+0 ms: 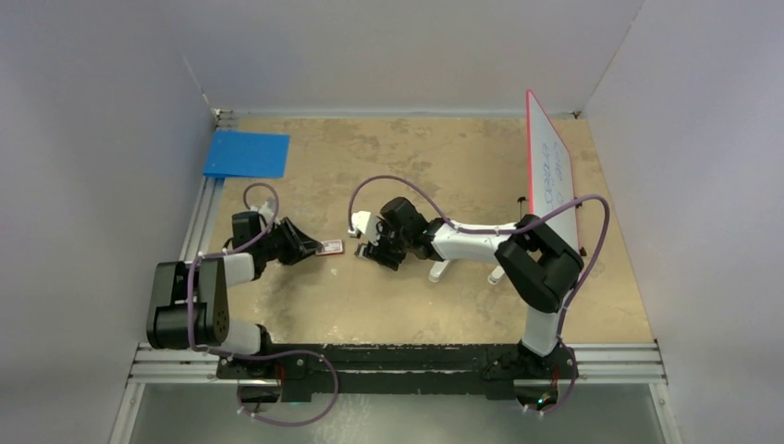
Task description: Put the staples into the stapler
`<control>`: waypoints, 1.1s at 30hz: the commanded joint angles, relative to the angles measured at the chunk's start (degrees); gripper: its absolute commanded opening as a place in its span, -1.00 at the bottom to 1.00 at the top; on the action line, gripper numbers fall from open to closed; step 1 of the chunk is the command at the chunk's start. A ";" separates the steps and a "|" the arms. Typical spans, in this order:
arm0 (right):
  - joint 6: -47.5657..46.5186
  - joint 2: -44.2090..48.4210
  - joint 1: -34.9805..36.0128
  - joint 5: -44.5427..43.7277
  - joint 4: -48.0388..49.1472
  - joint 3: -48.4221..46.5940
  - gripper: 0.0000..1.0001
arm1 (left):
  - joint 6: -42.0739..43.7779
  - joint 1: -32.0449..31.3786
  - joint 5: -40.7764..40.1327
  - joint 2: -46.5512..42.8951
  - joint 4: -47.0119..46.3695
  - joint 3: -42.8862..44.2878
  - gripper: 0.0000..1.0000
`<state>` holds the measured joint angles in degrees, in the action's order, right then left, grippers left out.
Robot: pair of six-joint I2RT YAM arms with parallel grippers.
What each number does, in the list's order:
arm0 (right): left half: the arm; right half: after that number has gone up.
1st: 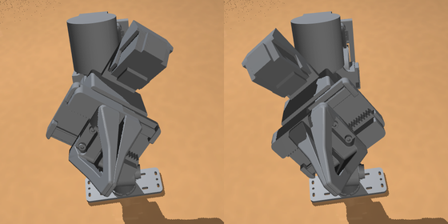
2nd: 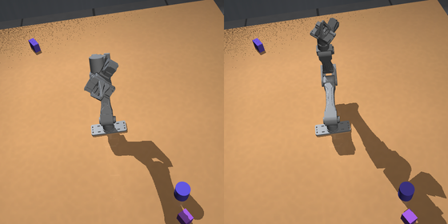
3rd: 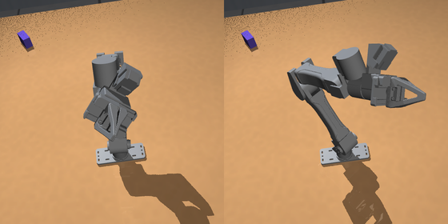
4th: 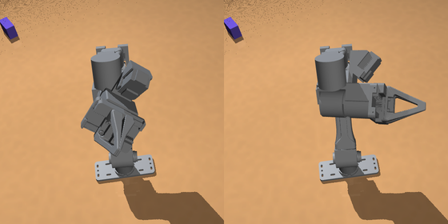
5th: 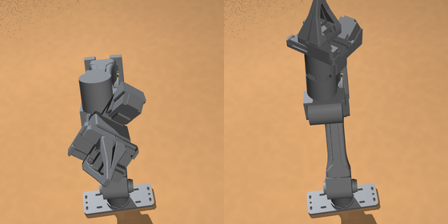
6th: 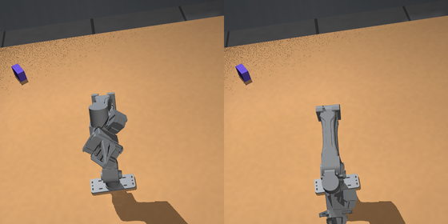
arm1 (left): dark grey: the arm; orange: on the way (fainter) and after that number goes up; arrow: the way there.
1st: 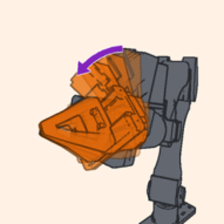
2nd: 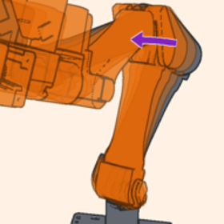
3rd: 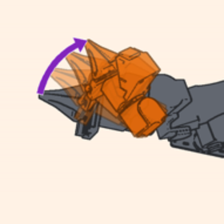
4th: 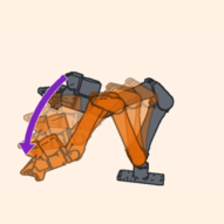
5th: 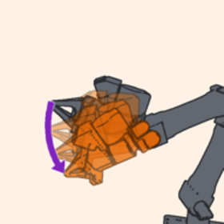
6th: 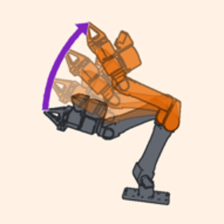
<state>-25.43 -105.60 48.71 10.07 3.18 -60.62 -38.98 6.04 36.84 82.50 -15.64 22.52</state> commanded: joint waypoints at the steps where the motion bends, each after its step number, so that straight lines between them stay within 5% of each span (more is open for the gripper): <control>1: 4.83 2.71 -0.33 -0.80 -0.67 -1.26 0.20 | -3.26 0.29 -0.55 -2.50 0.34 -0.22 -0.36; 9: 10.78 7.61 -0.30 -0.02 3.59 -3.81 0.40 | -8.18 0.11 -3.00 -13.28 9.09 0.46 0.03; 17: 21.07 12.24 -0.15 -7.64 12.20 -7.42 0.60 | -3.84 0.11 -4.86 -25.44 27.48 10.01 0.04; 20: 24.69 10.52 -0.11 -14.43 5.20 -13.76 0.97 | -0.23 0.11 -6.57 -28.80 34.36 15.66 0.06; 23: 30.32 9.69 -0.10 -17.95 -1.29 -17.46 0.98 | 3.36 0.11 -10.02 -31.64 40.99 22.02 0.09; 33: 37.24 16.24 -0.34 -21.50 3.00 -13.36 0.98 | 12.57 0.15 -15.75 -30.89 50.49 34.00 0.19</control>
<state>6.70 -92.38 48.64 -7.05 5.52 -73.91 -31.77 5.98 23.24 50.15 30.22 52.42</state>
